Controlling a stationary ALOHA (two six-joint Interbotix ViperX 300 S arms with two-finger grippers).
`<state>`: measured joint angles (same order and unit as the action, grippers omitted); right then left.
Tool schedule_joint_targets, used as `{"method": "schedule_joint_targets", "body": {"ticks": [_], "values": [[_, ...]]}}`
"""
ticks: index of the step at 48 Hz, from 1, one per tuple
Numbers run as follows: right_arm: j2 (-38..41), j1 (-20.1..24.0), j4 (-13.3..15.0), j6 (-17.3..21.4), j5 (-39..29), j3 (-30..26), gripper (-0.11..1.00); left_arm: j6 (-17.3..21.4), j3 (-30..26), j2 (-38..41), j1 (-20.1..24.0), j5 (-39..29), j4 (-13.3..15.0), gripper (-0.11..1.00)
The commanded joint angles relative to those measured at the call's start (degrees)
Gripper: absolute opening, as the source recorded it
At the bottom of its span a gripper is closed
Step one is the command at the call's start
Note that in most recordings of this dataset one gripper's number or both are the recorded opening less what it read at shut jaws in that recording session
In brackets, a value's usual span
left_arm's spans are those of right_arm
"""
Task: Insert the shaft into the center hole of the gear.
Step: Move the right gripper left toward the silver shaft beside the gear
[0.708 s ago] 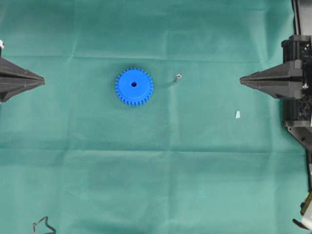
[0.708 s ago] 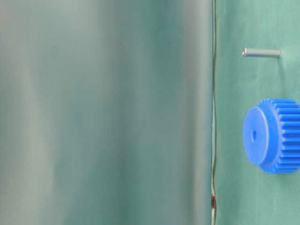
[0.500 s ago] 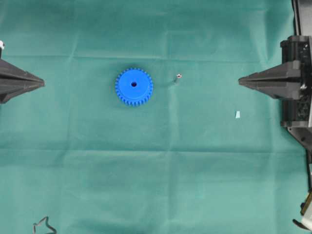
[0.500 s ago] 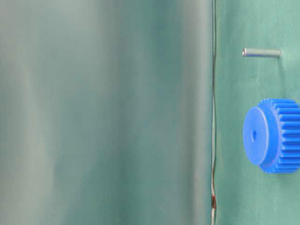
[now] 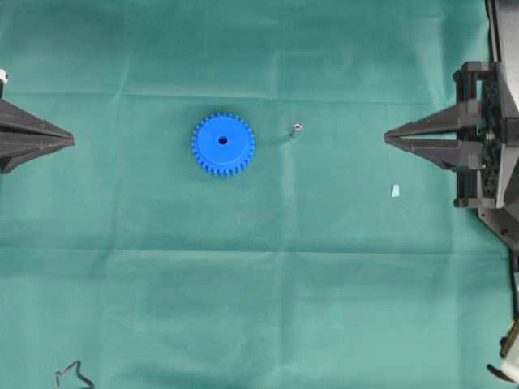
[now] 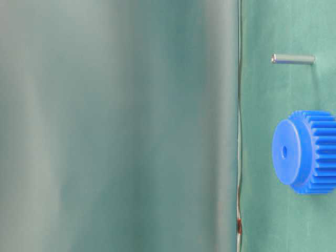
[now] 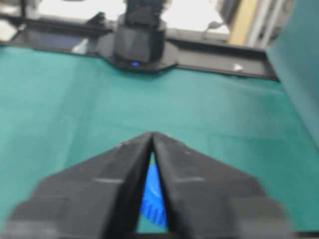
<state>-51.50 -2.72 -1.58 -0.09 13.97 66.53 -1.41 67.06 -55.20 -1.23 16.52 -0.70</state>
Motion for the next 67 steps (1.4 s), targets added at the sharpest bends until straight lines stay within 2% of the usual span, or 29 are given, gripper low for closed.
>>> {"method": "schedule_joint_targets", "body": {"ticks": [1,7,11,20,25,42,51,59,67], "values": [[0.53,-1.67,-1.41,0.09,0.44,-1.32,0.45,-0.18,-1.32,0.35,-0.18,0.09,-0.18,0.00],[1.23,-2.37,-1.67,0.00,0.79,-1.41,0.83,-0.18,-1.41,0.18,-0.18,-0.18,-0.18,0.00],[1.49,-2.64,-1.67,-0.09,0.79,-1.41,0.96,-0.18,-1.41,0.18,-0.18,-0.26,-0.18,0.00],[3.16,-3.87,-2.02,0.00,2.11,-1.14,0.95,-0.09,-1.32,0.18,-0.18,-0.44,-0.18,0.00],[6.59,-4.92,-2.81,0.00,4.48,-0.97,0.95,-0.09,-1.41,0.18,-0.18,-0.62,-0.18,0.00],[30.50,-7.21,-6.33,0.00,15.91,-3.87,0.95,-0.09,-1.41,0.18,-0.18,-1.49,-0.18,0.00],[41.75,-8.09,-8.88,0.00,19.42,-6.33,0.95,-0.09,-1.32,0.18,-0.18,-2.64,-0.18,0.00],[48.16,-8.09,-11.25,0.00,21.09,-7.56,0.95,-0.09,-1.41,0.09,-0.18,-3.52,-0.18,0.00],[51.24,-8.09,-12.22,0.26,21.53,-7.91,0.94,-0.09,-1.32,0.09,-0.18,-3.69,-0.26,0.00]]}}
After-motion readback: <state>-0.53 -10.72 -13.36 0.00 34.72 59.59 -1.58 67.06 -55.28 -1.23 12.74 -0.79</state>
